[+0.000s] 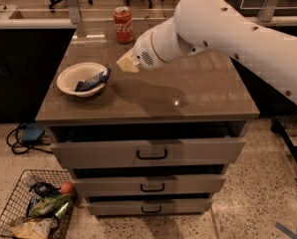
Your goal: Pick rxbar blueberry from paper bowl and place on counter
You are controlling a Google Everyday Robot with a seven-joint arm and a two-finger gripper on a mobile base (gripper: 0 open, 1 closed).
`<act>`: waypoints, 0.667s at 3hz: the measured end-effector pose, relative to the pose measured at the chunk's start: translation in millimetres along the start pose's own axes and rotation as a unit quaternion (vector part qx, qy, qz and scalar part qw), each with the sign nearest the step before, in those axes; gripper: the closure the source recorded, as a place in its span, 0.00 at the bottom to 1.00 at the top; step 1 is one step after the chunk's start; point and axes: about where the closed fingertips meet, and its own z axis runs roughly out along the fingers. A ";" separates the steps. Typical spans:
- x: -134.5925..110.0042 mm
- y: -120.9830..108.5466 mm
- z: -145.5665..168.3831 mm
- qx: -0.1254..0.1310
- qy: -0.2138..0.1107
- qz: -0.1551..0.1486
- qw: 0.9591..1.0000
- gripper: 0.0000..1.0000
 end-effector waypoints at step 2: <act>1.0 -11.4 34.4 -0.128 -0.030 -0.009 0.991 0.74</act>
Offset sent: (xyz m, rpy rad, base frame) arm 0.0333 0.0178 -0.0260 0.1495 0.1449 0.3162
